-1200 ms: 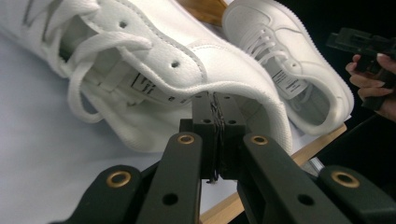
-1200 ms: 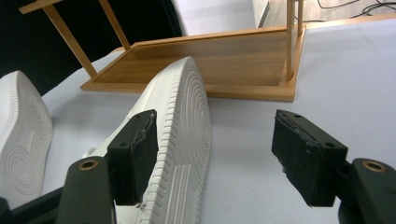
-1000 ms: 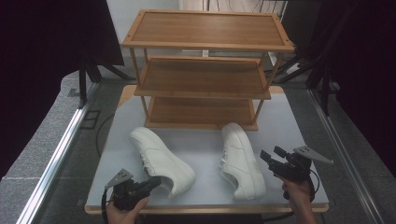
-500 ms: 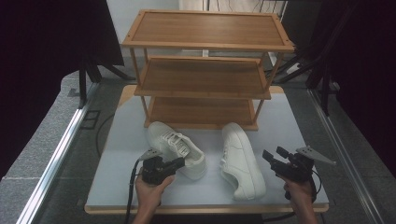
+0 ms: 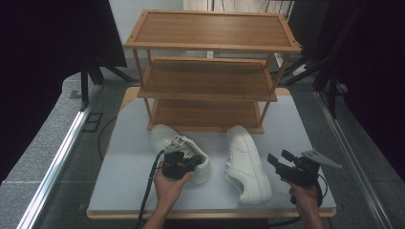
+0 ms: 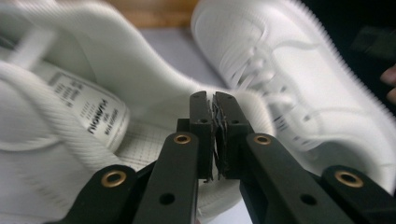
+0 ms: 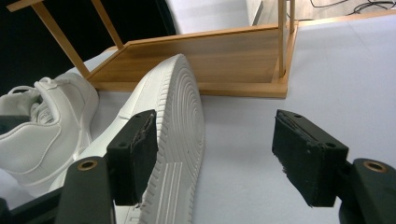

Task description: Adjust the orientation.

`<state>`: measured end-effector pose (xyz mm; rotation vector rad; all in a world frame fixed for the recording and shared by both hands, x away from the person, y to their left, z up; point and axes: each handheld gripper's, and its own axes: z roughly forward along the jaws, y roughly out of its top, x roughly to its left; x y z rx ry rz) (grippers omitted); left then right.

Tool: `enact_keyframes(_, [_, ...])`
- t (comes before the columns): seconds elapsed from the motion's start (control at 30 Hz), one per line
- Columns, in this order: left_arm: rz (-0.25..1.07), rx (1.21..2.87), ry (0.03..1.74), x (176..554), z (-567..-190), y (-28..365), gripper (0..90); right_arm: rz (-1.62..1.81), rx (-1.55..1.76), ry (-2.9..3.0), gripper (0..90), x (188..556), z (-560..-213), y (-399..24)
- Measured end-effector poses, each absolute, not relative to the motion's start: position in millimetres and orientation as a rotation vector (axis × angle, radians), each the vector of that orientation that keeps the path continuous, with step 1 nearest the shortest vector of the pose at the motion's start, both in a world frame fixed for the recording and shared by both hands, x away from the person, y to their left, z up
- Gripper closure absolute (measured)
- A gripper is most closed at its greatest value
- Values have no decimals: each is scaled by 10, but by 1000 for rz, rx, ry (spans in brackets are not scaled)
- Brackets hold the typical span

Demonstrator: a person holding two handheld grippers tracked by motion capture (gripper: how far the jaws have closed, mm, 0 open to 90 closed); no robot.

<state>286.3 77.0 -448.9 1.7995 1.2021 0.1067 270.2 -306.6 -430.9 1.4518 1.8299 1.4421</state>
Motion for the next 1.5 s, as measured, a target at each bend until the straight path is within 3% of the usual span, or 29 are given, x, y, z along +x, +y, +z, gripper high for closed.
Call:
enact_keyframes(0.57, [47, 1795, 1212, 2753, -4576, 1040, 900, 1415, 1487, 1834, 318, 2708, -4346, -3069])
enact_keyframes(1.23, [16, 1762, 1260, 2495, -4575, 1826, 897, 1417, 1508, 1811, 318, 2708, -4339, -3101])
enact_keyframes(1.43, [-4, 1768, 1236, 2516, -4555, 1909, 833, 1411, 1505, 1820, 318, 2717, -4346, -3079])
enact_keyframes(1.5, [-12, 1800, 1209, 2514, -4518, 1877, 702, 1410, 1505, 1823, 318, 2719, -4348, -3070])
